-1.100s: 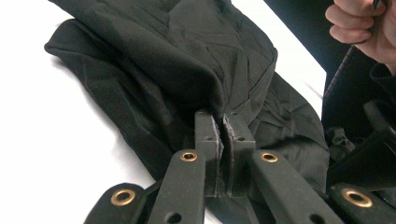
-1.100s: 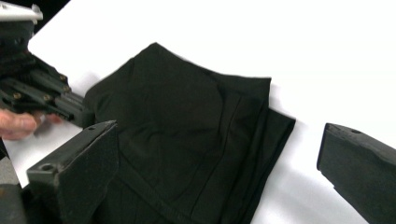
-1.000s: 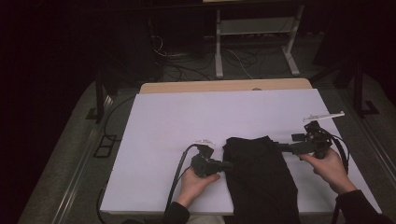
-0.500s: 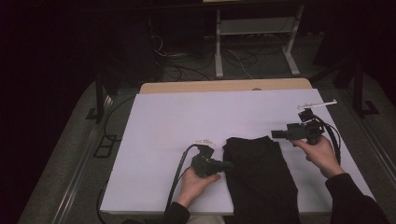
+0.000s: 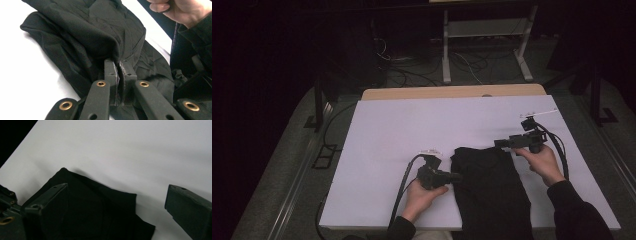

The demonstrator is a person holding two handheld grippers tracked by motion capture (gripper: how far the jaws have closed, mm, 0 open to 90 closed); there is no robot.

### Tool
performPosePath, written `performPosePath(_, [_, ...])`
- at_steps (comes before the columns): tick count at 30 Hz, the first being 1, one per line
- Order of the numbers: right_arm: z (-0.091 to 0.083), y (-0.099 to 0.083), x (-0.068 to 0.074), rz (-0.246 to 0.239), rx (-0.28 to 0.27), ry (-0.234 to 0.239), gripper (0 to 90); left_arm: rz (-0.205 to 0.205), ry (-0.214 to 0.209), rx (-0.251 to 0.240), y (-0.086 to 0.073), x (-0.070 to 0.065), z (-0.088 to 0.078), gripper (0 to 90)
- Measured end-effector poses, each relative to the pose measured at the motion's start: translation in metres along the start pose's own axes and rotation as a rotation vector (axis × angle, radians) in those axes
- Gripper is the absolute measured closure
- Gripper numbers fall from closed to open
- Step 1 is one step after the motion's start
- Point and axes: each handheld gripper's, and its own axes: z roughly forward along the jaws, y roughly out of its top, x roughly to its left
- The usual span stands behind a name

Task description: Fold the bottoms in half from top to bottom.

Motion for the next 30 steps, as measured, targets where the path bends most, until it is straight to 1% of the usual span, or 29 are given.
performPosePath(3, [0.005, -0.001, 0.001, -0.006, 0.014, 0.009, 6.5, 0.001, -0.001, -0.001, 0.000, 0.000, 0.000, 84.9])
performPosePath(10, [0.014, -0.002, 0.001, -0.002, 0.040, 0.024, 8.4, -0.001, -0.005, -0.002, 0.000, 0.000, 0.001, 84.9])
performPosePath(12, [0.017, -0.002, 0.000, -0.001, 0.047, 0.031, 10.2, -0.003, -0.005, -0.002, 0.000, 0.000, 0.001, 84.9])
performPosePath(17, [0.023, -0.004, -0.004, 0.005, 0.076, 0.031, 10.9, -0.003, -0.005, 0.000, -0.001, 0.001, 0.002, 84.9])
performPosePath(18, [0.023, -0.004, -0.005, 0.011, 0.082, 0.034, 12.5, -0.004, -0.006, -0.002, -0.001, 0.000, 0.002, 84.9])
performPosePath(20, [0.024, -0.005, -0.007, 0.016, 0.085, 0.052, 14.3, -0.006, -0.008, -0.003, -0.001, 0.001, 0.002, 84.9])
performPosePath(23, [0.026, -0.008, -0.007, 0.013, 0.090, 0.073, 20.5, -0.007, -0.009, -0.003, -0.001, 0.001, 0.003, 84.9])
performPosePath(26, [0.025, -0.010, -0.008, 0.009, 0.097, 0.081, 28.5, -0.008, -0.010, -0.005, -0.001, 0.001, 0.003, 84.9])
performPosePath(28, [0.025, -0.010, -0.009, 0.006, 0.097, 0.073, 35.1, -0.006, -0.009, -0.003, -0.001, 0.001, 0.003, 84.9])
performPosePath(30, [0.024, -0.010, -0.009, 0.003, 0.093, 0.070, 43.8, -0.009, -0.010, -0.003, -0.001, 0.001, 0.004, 84.9])
